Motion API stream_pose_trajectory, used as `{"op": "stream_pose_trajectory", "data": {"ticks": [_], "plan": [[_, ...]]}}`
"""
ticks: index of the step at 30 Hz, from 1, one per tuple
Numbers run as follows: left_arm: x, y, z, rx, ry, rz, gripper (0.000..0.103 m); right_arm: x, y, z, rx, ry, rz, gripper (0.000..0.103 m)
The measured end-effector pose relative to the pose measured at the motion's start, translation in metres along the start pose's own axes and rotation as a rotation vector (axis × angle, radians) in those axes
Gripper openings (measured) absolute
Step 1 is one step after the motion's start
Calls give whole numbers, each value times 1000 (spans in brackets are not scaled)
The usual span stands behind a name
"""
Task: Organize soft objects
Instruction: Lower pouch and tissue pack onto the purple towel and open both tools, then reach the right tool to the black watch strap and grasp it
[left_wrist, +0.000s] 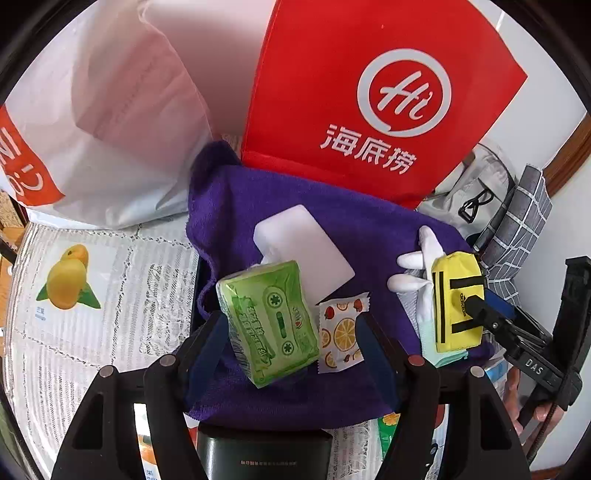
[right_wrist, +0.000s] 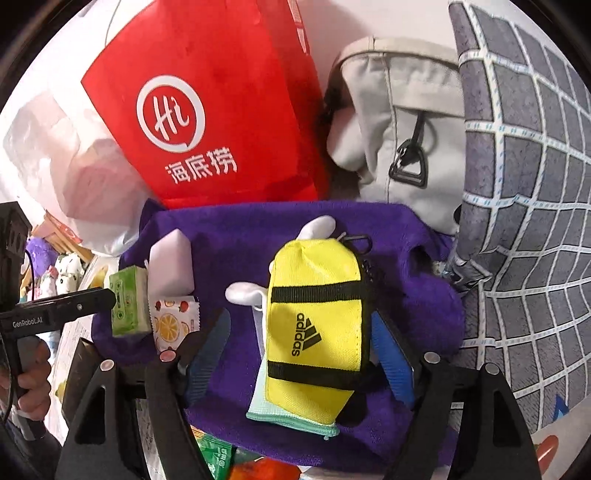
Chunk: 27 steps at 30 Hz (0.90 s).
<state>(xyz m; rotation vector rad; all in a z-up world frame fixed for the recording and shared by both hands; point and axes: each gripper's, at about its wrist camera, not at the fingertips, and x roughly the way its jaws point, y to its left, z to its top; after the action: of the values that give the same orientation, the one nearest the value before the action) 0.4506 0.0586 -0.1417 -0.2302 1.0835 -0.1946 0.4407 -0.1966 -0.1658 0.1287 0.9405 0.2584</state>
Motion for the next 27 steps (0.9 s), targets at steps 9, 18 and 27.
{"op": "stream_pose_trajectory", "data": {"ticks": [9,18,27], "plan": [[-26,-9,3,16,-76,-29,69,-57,31,-3,-61,-109,-58,77],[-46,-32,-1,66,-113,-39,69,-115,44,-76,-85,-87,-170,77],[-80,-48,-7,101,-208,-13,69,-139,89,-179,-87,9,-119,54]]}}
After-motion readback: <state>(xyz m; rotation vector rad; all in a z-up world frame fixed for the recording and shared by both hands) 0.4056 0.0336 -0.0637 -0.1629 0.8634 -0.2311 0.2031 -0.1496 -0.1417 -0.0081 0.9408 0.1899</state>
